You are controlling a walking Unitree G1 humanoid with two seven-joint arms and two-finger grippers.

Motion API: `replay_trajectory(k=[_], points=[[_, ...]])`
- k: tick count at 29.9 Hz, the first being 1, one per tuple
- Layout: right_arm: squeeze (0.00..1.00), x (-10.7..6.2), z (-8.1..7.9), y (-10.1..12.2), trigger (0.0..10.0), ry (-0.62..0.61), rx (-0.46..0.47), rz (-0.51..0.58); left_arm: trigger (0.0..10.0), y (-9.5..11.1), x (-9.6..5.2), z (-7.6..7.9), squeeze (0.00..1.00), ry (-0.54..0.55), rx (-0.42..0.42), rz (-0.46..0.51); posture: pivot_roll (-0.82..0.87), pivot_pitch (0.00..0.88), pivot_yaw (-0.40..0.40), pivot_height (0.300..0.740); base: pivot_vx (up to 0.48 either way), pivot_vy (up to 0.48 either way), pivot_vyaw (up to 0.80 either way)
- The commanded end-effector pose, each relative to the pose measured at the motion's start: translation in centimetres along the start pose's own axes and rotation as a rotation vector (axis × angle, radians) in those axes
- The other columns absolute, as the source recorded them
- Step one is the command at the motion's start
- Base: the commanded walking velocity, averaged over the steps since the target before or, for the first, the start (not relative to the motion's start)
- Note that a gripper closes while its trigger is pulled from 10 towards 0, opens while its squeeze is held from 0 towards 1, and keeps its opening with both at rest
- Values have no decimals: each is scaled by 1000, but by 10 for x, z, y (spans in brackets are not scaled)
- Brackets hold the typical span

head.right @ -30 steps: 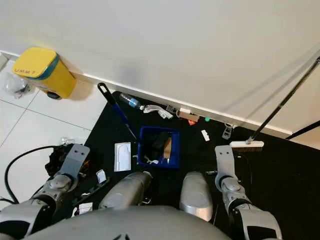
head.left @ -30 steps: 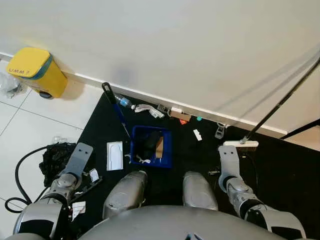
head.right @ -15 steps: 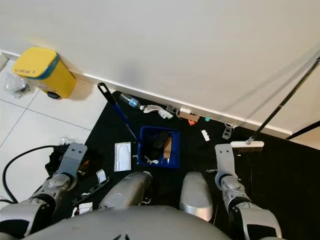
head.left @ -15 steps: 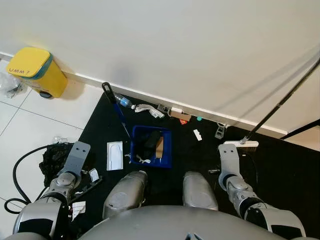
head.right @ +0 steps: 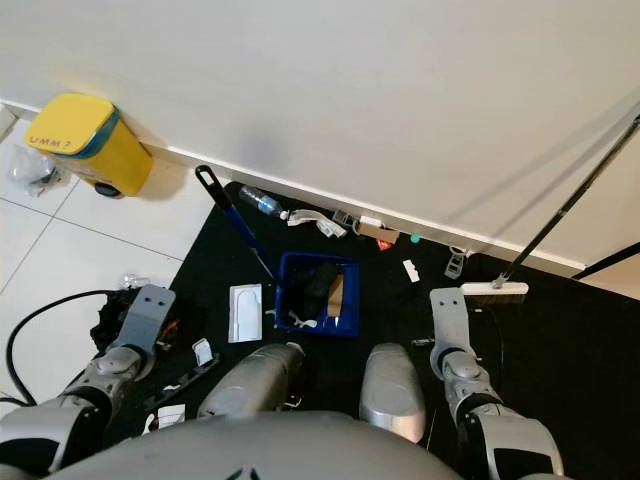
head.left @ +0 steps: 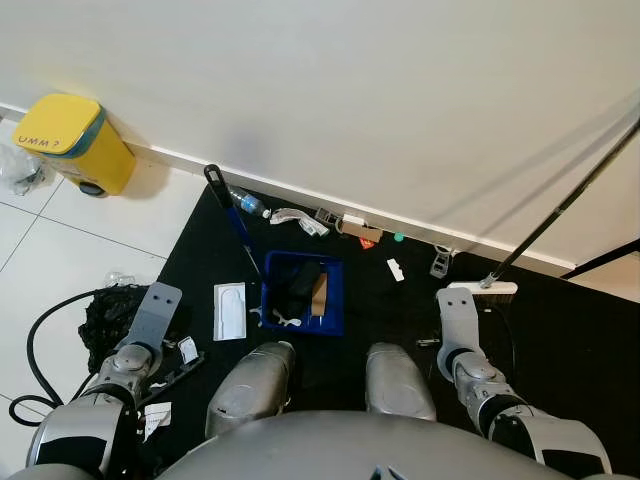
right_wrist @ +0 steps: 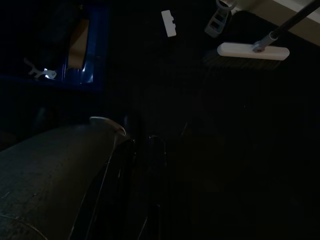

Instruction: Sweep floor

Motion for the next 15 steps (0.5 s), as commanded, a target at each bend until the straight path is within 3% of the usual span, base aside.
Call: replay_trajectory(k=[1,15], points=[[0,-1,0,-4,10000,-1,-6,-15,10000,3,1,5,0,-7,1,1,50,0,-3,740,0,0,0],[0,-1,-2,-5,10000,5,-8,-10,10000,2,1,5,0,-6,4,-3,53,0,-3,740,0,0,0]])
Point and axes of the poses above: a point about 5 cm out from each wrist's last joint towards the gripper, its own x axis pointing out of the wrist towards the gripper, its own y axis along the axis of the wrist's last joint, z = x × y, the point moved 6 cm from there along x, pointing out of the wrist towards the gripper, and after that the axes turned 2 degrees about -x, right-handed, at the moved point
